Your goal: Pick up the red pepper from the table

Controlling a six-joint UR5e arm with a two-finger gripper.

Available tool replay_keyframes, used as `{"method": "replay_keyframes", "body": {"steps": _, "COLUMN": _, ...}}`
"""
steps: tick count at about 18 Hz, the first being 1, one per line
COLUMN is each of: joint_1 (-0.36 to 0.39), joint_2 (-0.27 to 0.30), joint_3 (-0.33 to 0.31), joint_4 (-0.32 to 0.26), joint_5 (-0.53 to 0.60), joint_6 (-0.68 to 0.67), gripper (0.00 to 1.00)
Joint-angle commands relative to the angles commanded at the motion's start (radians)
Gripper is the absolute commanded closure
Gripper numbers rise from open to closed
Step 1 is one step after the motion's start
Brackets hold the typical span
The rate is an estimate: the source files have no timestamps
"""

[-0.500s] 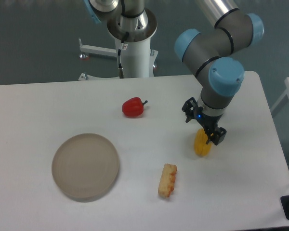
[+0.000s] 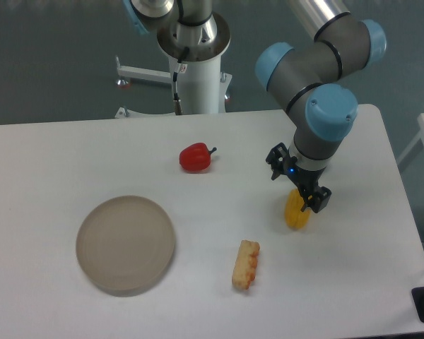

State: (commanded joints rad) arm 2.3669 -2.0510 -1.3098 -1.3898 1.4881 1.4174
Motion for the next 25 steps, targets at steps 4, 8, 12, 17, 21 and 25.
{"method": "replay_keyframes", "body": {"steps": 4, "joint_1": -0.021, "joint_2": 0.072, "joint_3": -0.146, "joint_4": 0.063, "joint_5": 0.001, "joint_6": -0.006, "gripper": 0.00}}
{"method": "replay_keyframes", "body": {"steps": 8, "joint_1": -0.078, "joint_2": 0.163, "joint_3": -0.320, "joint_4": 0.153, "joint_5": 0.001, "joint_6": -0.009, "gripper": 0.00}}
{"method": "replay_keyframes", "body": {"steps": 12, "joint_1": -0.125, "joint_2": 0.218, "joint_3": -0.440, "joint_4": 0.167, "joint_5": 0.012, "joint_6": -0.003, "gripper": 0.00}}
{"method": "replay_keyframes", "body": {"steps": 17, "joint_1": -0.208, "joint_2": 0.279, "joint_3": -0.571, "joint_4": 0.167, "joint_5": 0.015, "joint_6": -0.009, "gripper": 0.00}}
{"method": "replay_keyframes", "body": {"steps": 21, "joint_1": -0.238, "joint_2": 0.259, "joint_3": -0.597, "joint_4": 0.170, "joint_5": 0.038, "joint_6": -0.009, "gripper": 0.00}}
{"method": "replay_keyframes", "body": {"steps": 25, "joint_1": -0.252, "joint_2": 0.210, "joint_3": -0.600, "joint_4": 0.244, "joint_5": 0.040, "joint_6": 0.001, "gripper": 0.00}}
